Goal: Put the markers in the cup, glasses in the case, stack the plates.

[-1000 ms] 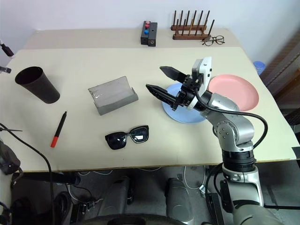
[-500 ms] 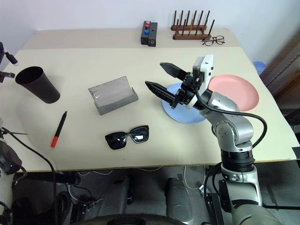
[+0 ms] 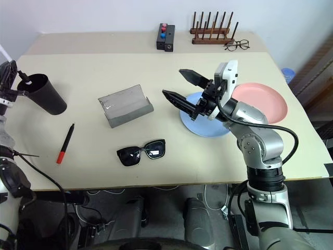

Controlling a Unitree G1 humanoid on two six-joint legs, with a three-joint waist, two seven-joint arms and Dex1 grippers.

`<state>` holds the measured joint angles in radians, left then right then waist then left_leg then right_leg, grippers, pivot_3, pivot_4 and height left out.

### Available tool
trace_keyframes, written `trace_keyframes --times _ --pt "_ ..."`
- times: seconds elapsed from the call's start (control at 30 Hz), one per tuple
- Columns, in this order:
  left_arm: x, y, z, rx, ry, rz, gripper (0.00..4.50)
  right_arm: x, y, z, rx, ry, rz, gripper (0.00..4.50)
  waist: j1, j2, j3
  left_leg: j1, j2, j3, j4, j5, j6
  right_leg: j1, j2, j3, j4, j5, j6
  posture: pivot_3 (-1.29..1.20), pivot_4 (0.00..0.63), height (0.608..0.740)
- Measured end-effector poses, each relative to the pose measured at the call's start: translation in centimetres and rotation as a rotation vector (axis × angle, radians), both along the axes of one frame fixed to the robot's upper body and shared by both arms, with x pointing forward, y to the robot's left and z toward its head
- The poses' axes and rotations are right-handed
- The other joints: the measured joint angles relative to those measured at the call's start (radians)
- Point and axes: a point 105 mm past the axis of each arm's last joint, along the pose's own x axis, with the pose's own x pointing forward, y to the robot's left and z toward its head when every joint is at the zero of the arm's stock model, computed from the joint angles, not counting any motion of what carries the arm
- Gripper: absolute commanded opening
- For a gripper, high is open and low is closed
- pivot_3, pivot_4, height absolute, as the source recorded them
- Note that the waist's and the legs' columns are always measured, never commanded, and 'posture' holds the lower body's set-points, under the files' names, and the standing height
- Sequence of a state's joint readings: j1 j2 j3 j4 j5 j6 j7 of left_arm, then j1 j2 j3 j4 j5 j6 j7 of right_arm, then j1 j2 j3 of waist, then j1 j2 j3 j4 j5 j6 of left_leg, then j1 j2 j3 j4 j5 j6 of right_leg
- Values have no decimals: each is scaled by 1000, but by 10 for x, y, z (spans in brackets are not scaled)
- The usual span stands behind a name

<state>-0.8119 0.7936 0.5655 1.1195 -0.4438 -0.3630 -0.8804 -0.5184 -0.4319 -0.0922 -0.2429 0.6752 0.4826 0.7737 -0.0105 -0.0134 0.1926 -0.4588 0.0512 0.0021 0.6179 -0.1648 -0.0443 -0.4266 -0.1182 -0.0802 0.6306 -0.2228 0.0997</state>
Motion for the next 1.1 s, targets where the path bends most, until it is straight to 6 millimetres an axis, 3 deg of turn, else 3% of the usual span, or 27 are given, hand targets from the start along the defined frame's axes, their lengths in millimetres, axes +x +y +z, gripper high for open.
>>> trace_keyframes --times 0.13,0.23,0.43,0.47,0.73,0.87,0.97,1.1 --pt "1 1 -3 -15 10 -1 11 0 0 0 -3 -4 -4 4500 0 0 0 0 0 0 0 0 0 0 0 0 0 0 0 0 150 740" --pt "0 1 -6 -17 17 -2 1131 0 0 0 -4 -8 -5 4500 0 0 0 0 0 0 0 0 0 0 0 0 0 0 0 0 150 740" --pt "0 -1 -11 -16 28 -13 4143 1 -1 -1 -19 -12 -17 4500 0 0 0 0 0 0 0 0 0 0 0 0 0 0 0 0 150 740" --pt "0 -1 -11 -16 27 -14 4477 1 -1 -1 -19 -12 -16 4500 0 0 0 0 0 0 0 0 0 0 0 0 0 0 0 0 150 740" --pt "-1 -8 -6 -3 21 -72 4477 1 0 -1 -23 -12 -13 4500 0 0 0 0 0 0 0 0 0 0 0 0 0 0 0 0 150 740" --pt "-11 -32 8 -13 85 -263 4477 0 -4 -2 -57 -17 -14 4500 -3 0 0 0 0 -1 0 0 0 0 0 0 0 0 0 0 150 740" --pt "-32 -63 24 4 192 -421 4477 -1 -10 -4 -89 -20 -8 4500 -5 1 0 0 0 -1 -1 0 0 0 0 1 0 0 0 0 150 740" --pt "-51 -88 26 60 414 -449 4477 -4 -14 -7 -135 -16 23 4500 -2 2 1 3 0 -2 -1 0 0 2 0 1 0 -2 -3 0 150 740"
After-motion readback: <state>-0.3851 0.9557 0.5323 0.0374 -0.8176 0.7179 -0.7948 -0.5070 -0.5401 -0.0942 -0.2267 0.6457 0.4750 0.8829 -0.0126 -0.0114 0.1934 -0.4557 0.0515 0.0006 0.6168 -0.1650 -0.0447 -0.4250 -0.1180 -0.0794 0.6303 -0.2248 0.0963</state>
